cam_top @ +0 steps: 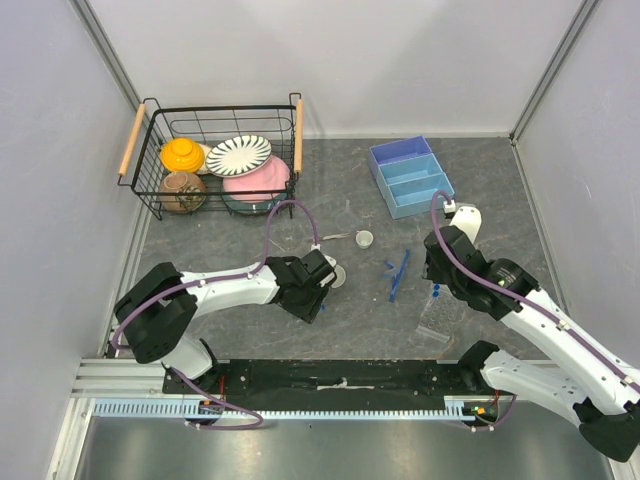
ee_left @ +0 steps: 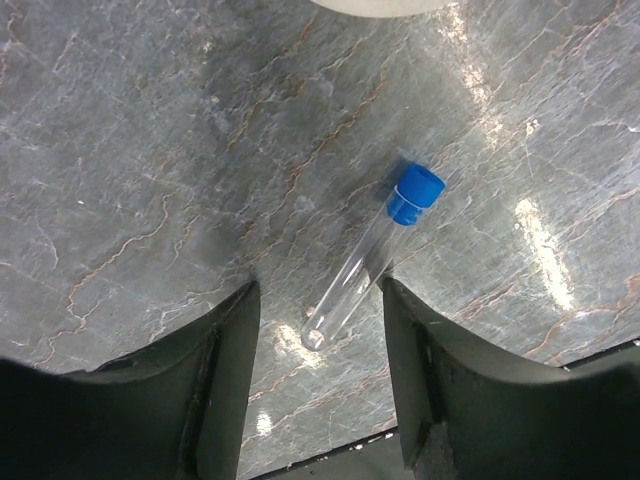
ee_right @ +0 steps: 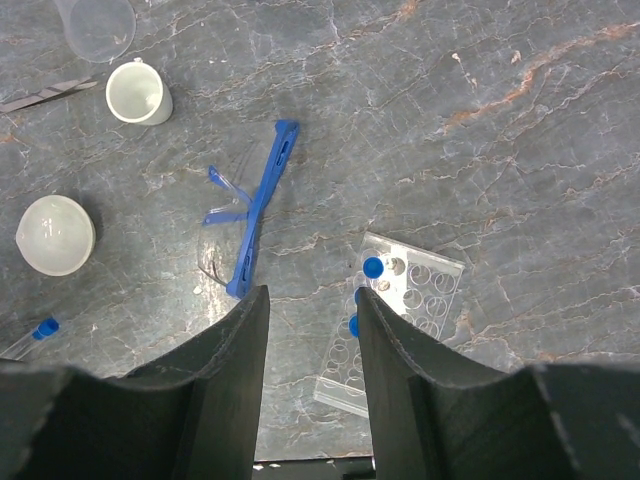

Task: Organize the chemistry lab equipment

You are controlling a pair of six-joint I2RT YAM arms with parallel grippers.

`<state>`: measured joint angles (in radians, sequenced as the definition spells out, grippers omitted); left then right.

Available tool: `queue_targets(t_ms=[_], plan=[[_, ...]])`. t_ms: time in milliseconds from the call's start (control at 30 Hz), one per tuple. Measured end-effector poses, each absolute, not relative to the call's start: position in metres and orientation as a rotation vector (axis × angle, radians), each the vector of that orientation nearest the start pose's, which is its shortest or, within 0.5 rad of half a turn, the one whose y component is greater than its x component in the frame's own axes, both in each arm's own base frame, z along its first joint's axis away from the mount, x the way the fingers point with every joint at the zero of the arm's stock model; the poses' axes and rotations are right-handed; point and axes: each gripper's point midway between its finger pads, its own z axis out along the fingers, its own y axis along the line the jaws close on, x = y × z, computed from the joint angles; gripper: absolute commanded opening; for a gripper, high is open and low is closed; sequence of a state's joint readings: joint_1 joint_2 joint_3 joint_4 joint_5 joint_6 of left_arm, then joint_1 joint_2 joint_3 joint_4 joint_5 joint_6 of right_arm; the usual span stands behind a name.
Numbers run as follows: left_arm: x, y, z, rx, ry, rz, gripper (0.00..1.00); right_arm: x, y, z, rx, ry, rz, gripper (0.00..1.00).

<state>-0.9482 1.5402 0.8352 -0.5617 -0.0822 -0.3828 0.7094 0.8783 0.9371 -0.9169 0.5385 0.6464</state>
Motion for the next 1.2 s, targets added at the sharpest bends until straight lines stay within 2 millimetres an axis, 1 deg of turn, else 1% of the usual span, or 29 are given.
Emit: queue_targets(t_ms=[33,67,133,167,233,333,567,667,733,833,900,967,1100,1200], plan=[[0.16,-0.224,0.014,0.774,2.738,-0.172,0.52,0.214,0.093,0.189,0.161,2.272,0.042,0.47],[0.16,-0.224,0.014,0.772,2.736,-0.167,0.44,0.214,0.093,0.189,0.161,2.273,0.041,0.47],[0.162,-0.222,0.013,0.764,2.733,-0.157,0.34,0.214,0.093,0.187,0.16,2.275,0.04,0.47],[0.162,-0.223,0.013,0.761,2.732,-0.158,0.23,0.213,0.093,0.187,0.16,2.276,0.039,0.47],[0.163,-0.225,0.013,0.753,2.728,-0.167,0.11,0.213,0.093,0.185,0.16,2.278,0.036,0.47],[0.162,-0.226,0.013,0.75,2.73,-0.177,0.02,0.213,0.093,0.186,0.16,2.276,0.039,0.47],[0.159,-0.226,0.016,0.754,2.728,-0.186,0.02,0.212,0.093,0.187,0.156,2.275,0.049,0.46],[0.153,-0.23,0.028,0.774,2.727,-0.235,0.02,0.21,0.094,0.189,0.134,2.283,0.058,0.45],[0.15,-0.241,0.047,0.792,2.704,-0.331,0.02,0.209,0.098,0.195,0.107,2.283,0.088,0.45],[0.145,-0.266,0.083,0.842,2.627,-0.53,0.02,0.204,0.107,0.208,0.046,2.274,0.171,0.45],[0.139,-0.281,0.107,0.89,2.566,-0.662,0.02,0.199,0.117,0.216,-0.018,2.269,0.257,0.45],[0.13,-0.292,0.126,0.949,2.516,-0.788,0.02,0.191,0.132,0.221,-0.095,2.28,0.357,0.45],[0.107,-0.306,0.149,1.073,2.431,-1.011,0.02,0.173,0.166,0.225,-0.256,2.311,0.583,0.45],[0.092,-0.315,0.165,1.151,2.355,-1.168,0.02,0.154,0.192,0.229,-0.377,2.324,0.783,0.44]])
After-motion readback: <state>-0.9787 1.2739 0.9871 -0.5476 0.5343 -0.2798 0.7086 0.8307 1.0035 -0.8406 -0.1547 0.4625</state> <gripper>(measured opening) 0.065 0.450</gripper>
